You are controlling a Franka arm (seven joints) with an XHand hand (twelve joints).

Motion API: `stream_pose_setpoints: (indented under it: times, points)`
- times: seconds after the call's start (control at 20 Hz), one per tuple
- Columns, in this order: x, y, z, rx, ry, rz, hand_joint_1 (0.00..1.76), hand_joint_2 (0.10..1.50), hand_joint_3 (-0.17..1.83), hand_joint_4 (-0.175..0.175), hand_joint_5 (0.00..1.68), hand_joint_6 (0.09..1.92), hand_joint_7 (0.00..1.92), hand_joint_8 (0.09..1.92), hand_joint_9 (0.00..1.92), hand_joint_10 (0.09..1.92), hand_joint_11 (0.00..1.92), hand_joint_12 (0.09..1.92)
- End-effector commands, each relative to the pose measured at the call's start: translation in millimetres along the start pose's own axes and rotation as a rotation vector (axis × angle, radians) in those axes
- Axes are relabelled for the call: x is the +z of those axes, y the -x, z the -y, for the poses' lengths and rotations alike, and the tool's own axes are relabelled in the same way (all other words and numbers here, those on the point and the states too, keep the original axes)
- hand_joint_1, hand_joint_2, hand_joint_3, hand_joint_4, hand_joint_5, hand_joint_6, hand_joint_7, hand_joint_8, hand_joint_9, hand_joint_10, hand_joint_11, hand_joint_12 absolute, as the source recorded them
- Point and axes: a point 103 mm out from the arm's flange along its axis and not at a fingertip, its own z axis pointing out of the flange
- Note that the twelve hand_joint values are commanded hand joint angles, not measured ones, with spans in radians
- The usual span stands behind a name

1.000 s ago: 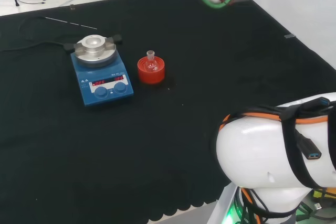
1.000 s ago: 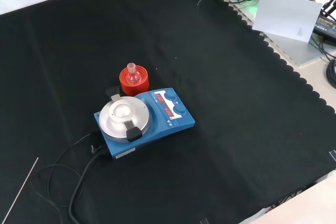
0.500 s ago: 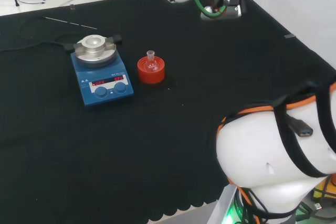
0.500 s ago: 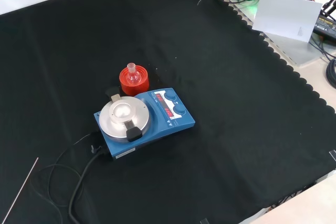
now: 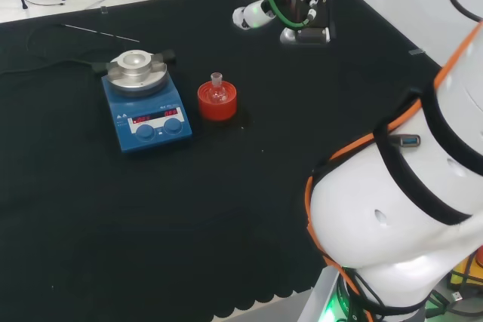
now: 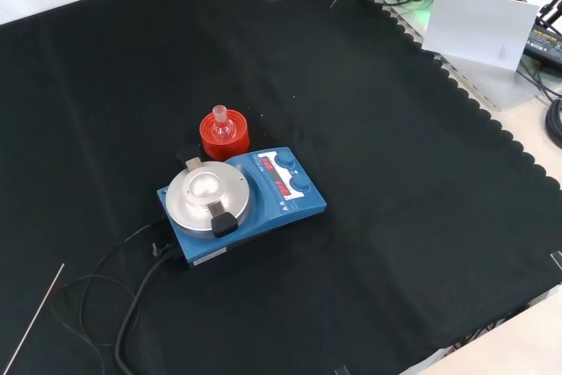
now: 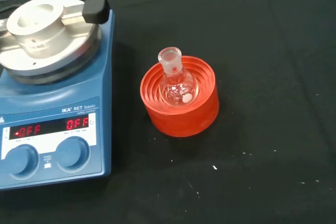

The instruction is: Pick up the round-bottom flask.

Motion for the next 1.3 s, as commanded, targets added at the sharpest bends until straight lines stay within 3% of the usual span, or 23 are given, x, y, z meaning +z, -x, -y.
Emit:
stream_pose_setpoints:
  times: [0.05,0.7,1.05,1.3]
  points:
    - [26,17,-58,-0.025,0.030,-0.072,0.63,0.86,0.59,-0.041,0.39,0.09,0.18,0.53,0.26,0.62,0.00,1.22]
    - [67,24,-95,-0.034,0.028,-0.101,0.75,0.69,0.66,-0.045,0.49,0.09,0.22,0.55,0.32,0.62,0.00,1.29]
    - [85,32,-109,-0.029,0.020,-0.112,0.75,0.66,0.66,-0.041,0.51,0.09,0.23,0.56,0.34,0.63,0.00,1.31]
    - [94,35,-116,-0.039,0.046,-0.145,0.76,0.66,0.66,-0.039,0.52,0.09,0.24,0.56,0.34,0.63,0.00,1.32]
